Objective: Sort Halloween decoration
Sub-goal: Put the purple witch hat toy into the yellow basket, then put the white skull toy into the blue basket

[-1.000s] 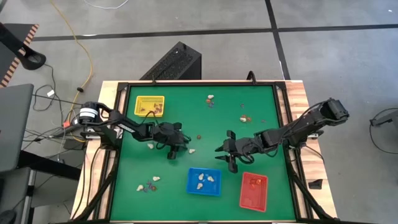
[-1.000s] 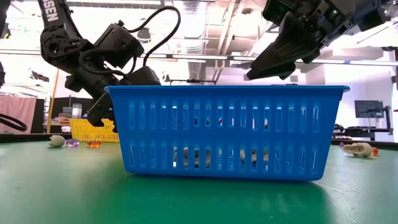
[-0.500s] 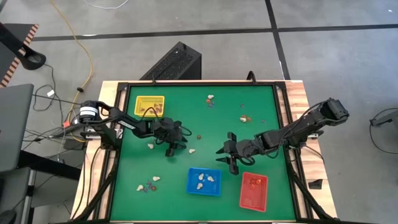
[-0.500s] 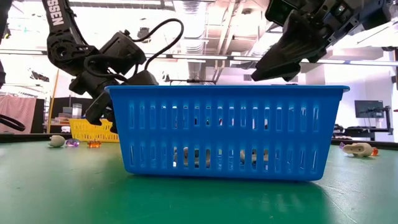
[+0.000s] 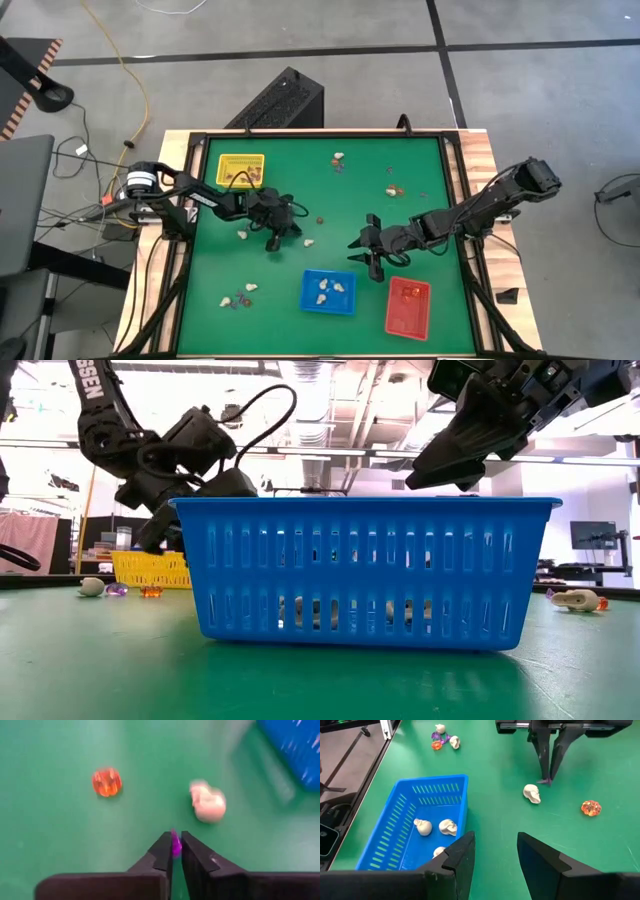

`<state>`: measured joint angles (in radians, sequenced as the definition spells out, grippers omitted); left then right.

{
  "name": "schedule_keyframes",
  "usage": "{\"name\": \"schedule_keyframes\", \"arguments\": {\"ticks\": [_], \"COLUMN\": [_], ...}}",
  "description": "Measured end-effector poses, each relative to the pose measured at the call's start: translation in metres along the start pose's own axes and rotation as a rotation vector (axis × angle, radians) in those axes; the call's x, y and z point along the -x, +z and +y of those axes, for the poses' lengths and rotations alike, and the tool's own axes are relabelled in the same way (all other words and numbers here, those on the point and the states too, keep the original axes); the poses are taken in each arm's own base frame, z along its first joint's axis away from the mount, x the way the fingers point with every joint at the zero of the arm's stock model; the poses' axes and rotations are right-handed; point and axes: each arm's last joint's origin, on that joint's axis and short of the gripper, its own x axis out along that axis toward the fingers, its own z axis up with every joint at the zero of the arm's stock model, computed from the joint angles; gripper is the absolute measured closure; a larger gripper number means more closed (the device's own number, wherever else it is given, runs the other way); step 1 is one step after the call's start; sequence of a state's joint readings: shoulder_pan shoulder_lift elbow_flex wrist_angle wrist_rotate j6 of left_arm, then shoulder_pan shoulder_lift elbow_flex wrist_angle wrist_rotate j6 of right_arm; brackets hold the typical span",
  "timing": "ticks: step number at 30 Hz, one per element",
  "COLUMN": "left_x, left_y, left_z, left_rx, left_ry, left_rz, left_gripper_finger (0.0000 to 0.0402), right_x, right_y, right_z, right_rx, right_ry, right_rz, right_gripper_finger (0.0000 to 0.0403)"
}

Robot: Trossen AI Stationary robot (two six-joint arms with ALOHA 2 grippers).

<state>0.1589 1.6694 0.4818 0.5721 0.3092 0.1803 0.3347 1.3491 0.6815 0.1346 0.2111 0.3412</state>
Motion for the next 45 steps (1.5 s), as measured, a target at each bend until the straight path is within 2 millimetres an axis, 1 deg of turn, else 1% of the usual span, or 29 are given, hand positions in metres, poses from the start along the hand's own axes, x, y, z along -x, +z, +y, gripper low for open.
{"name": "schedule_keyframes", "arguments": {"ticks": [3, 5, 6, 9, 11, 14, 17, 20, 22, 26, 30, 33, 39, 42, 45], "left_x": [0.008, 0.019, 0.026, 0.048, 0.065, 0.09, 0.114, 0.135, 0.143, 0.149, 0.154, 0.154, 0.156, 0.158, 0.162], "left_y": [0.011, 0.022, 0.026, 0.029, 0.034, 0.031, 0.02, 0.006, -0.002, -0.01, -0.018, -0.022, -0.022, -0.016, -0.003], "left_z": [0.0, 0.0, 0.0, 0.0, 0.0, -0.002, -0.001, 0.004, 0.009, 0.022, 0.035, 0.039, 0.039, 0.04, 0.038], "left_rx": [-0.002, -0.009, -0.001, 0.059, 0.097, 0.164, 0.234, 0.357, 0.461, 0.638, 0.714, 0.743, 0.765, 0.788, 0.805], "left_ry": [0.017, 0.085, 0.141, 0.355, 0.502, 0.737, 1.009, 1.178, 1.187, 1.083, 1.129, 1.118, 1.107, 1.106, 1.036], "left_rz": [-0.02, -0.039, -0.034, 0.006, -0.028, -0.052, -0.034, 0.013, 0.023, 0.01, 0.02, 0.042, 0.03, 0.008, -0.017], "left_gripper_finger": [0.0399, 0.0401, 0.0401, 0.0401, 0.0401, 0.0401, 0.0401, 0.0401, 0.0401, 0.0401, 0.0394, 0.0369, 0.0299, 0.0272, 0.0259], "right_x": [0.0, 0.0, 0.0, 0.0, 0.0, 0.0, -0.001, -0.002, -0.002, -0.003, -0.003, -0.003, -0.003, -0.003, -0.003], "right_y": [0.0, 0.0, 0.0, 0.0, 0.0, 0.001, 0.002, 0.004, 0.005, 0.007, 0.007, 0.007, 0.005, 0.006, 0.011], "right_z": [0.0, 0.0, 0.0, 0.0, 0.0, 0.0, -0.004, -0.009, -0.013, -0.018, -0.019, -0.019, -0.02, -0.019, -0.018], "right_rx": [0.0, 0.0, 0.0, 0.0, 0.0, 0.007, 0.044, 0.076, 0.091, 0.093, 0.104, 0.127, 0.134, 0.134, 0.129], "right_ry": [0.0, -0.001, -0.001, -0.001, -0.001, 0.0, -0.01, -0.027, -0.04, -0.059, -0.062, -0.06, -0.065, -0.064, -0.06], "right_rz": [0.0, 0.002, 0.002, 0.002, 0.001, -0.004, -0.013, -0.016, -0.016, -0.016, -0.019, -0.015, 0.005, 0.004, -0.011], "right_gripper_finger": [0.0225, 0.0225, 0.0225, 0.0225, 0.0225, 0.0225, 0.0225, 0.0225, 0.0225, 0.0225, 0.0225, 0.0225, 0.0225, 0.0225, 0.0225]}}
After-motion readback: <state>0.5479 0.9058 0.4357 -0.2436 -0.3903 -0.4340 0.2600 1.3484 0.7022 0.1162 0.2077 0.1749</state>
